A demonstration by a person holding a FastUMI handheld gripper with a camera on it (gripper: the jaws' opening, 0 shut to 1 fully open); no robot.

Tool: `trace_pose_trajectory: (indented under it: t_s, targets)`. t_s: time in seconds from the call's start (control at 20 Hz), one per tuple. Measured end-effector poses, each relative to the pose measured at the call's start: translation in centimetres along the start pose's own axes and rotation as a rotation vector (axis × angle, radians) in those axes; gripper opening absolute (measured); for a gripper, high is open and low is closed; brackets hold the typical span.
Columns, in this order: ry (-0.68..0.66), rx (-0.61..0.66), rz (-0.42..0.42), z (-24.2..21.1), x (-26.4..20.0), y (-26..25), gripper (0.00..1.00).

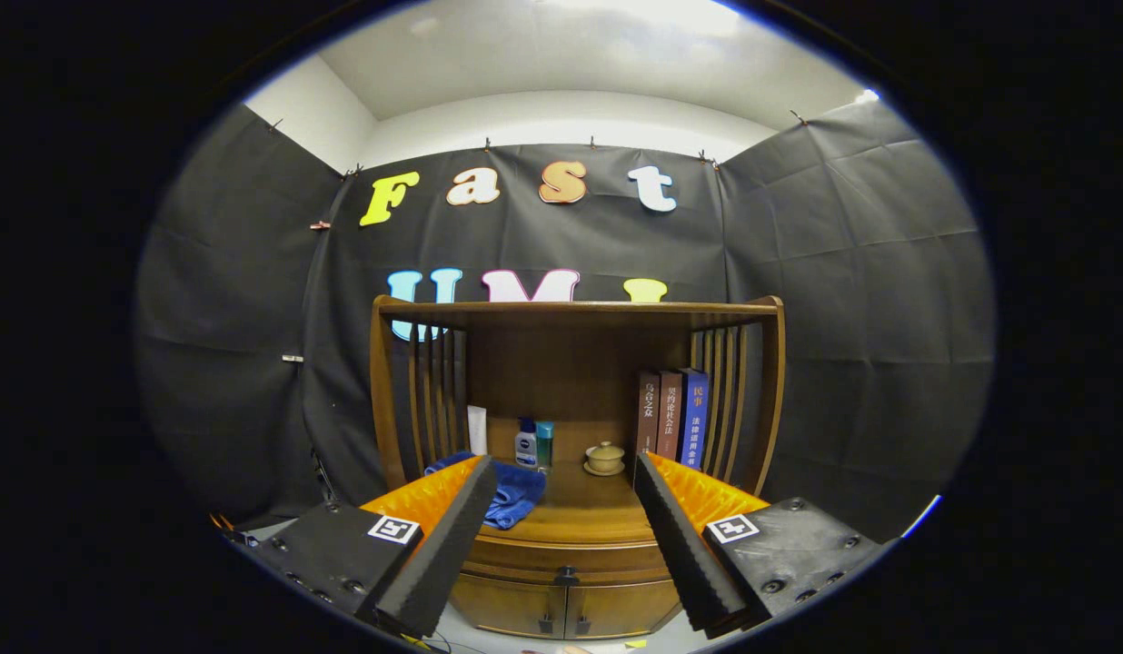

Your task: Pull open the drawer, take out the items inside it, and place them on the countertop above the cabinet.

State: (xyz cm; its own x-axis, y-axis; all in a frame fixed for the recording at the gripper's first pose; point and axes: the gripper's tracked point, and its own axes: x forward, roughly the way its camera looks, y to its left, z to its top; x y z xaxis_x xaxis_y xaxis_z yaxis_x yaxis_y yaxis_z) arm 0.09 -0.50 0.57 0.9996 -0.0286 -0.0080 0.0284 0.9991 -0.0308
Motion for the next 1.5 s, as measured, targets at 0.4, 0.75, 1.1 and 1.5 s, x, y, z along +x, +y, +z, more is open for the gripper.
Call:
trace_pose_trajectory:
  t_s: [0.4,0.75,1.1,1.5]
  targets:
    - [-0.001,0.024,0.012,-0.4,0.2,0.2,0.99]
    - [0.070,0.019,0.013,-5.8,1.9,0.3,0.99]
    - [0.188,0.028,0.011,-16.3,5.8,0.4,0.99]
    - [0.375,0.039,-0.009,-28.4,10.4,0.0,1.00]
